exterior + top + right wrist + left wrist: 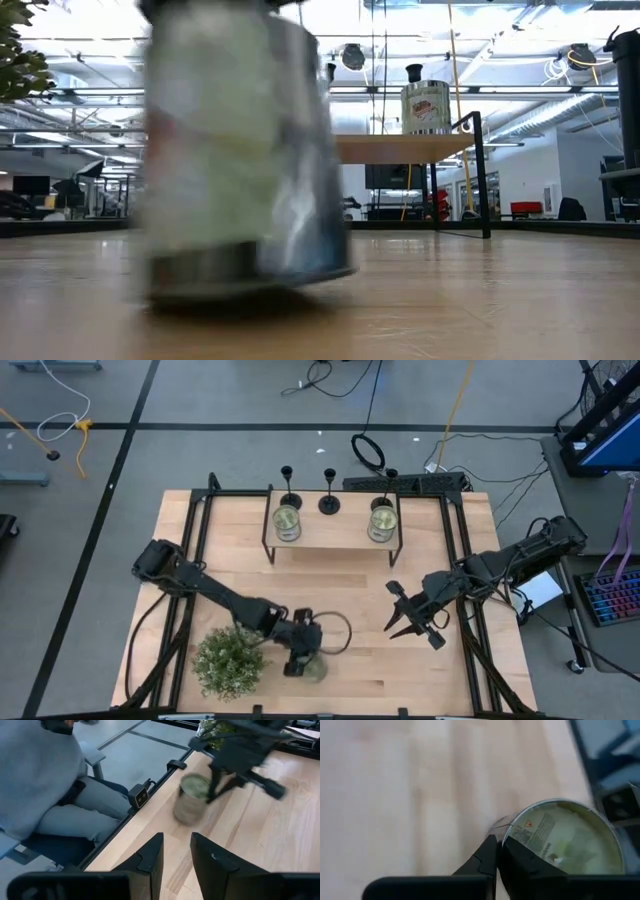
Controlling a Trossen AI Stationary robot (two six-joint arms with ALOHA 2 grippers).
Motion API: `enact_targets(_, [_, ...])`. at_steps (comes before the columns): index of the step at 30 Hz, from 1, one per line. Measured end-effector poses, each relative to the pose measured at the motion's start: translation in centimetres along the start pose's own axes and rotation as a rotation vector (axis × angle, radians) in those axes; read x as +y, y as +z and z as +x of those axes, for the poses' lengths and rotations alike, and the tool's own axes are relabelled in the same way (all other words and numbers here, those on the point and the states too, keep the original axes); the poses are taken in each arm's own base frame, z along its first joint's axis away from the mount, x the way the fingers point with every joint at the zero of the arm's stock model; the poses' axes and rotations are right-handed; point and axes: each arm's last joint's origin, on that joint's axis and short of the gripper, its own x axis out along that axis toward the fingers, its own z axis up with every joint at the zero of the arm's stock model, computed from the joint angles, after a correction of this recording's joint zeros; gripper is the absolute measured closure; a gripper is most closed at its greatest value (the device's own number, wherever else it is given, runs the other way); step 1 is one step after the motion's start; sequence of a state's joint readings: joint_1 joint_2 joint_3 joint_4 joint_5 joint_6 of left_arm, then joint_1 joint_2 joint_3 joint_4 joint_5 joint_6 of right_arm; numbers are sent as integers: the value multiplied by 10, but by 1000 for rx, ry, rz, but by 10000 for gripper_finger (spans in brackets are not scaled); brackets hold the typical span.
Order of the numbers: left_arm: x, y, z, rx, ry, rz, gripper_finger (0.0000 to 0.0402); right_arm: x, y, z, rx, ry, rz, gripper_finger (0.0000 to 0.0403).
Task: Pick & Place candle stick holders
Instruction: Put the green scented candle on the shelf
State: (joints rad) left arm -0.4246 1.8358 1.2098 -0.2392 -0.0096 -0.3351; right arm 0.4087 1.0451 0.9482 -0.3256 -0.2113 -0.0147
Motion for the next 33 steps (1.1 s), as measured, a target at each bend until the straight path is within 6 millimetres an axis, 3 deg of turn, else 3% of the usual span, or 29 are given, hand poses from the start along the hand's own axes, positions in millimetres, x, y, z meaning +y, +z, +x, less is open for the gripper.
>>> enact_targets(8, [53, 18, -4, -49, 109, -177, 393, 0, 1, 0, -7, -5, -1, 312])
enact_targets(12, [74, 35, -18, -98, 182, -257, 396, 0, 1, 0, -7, -5, -3, 312])
enact_targets(22, [100, 102, -92, -153, 477, -234, 398, -1, 0, 0, 2, -21, -60, 312])
enact_targets(29, [150, 134, -153, -193, 610, -269, 399, -4, -5, 0, 56, -143, -50, 312])
enact_targets(33, [182, 136, -180, -203, 680, -342, 400, -5, -8, -1, 89, -159, -46, 312])
